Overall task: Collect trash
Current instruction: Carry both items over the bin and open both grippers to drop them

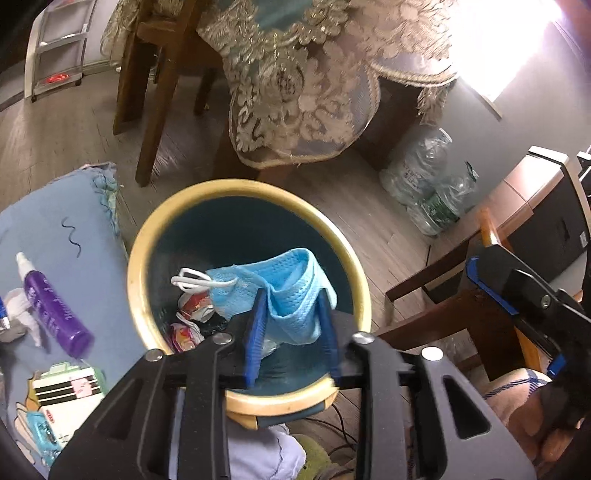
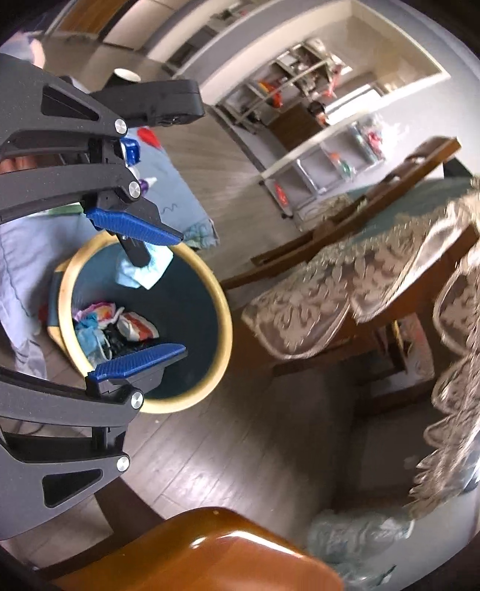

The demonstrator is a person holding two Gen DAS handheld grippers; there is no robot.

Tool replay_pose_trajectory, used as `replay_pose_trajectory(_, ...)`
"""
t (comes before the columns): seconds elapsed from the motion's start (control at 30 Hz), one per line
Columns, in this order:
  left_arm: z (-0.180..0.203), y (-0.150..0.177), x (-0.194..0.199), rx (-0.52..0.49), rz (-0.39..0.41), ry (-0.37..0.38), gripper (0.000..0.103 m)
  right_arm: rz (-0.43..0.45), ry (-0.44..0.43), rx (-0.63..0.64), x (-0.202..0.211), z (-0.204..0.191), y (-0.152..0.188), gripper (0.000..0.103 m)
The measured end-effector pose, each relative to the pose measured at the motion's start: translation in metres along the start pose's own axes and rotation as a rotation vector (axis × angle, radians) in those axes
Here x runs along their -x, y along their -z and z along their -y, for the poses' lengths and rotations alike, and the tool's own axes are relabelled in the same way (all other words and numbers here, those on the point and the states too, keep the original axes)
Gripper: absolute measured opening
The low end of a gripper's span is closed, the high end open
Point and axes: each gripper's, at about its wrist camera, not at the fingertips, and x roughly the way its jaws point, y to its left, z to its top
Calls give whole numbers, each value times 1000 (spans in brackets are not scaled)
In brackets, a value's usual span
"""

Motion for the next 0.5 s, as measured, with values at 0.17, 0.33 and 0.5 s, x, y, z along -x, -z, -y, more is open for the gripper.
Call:
replay_pose_trajectory(0.17,-7,4,5,-9,8,-36,57,-14,-4,1,-6,-1,3,57)
replay_pose_trajectory(0.33,-22,7,32,13,53,-80,73,-41,-23,12,-15,-10,10,59)
replay_pose_trajectory(0.5,-41,15,58,33,76,-143,78,-57,-46,33,-20,-22,14,59)
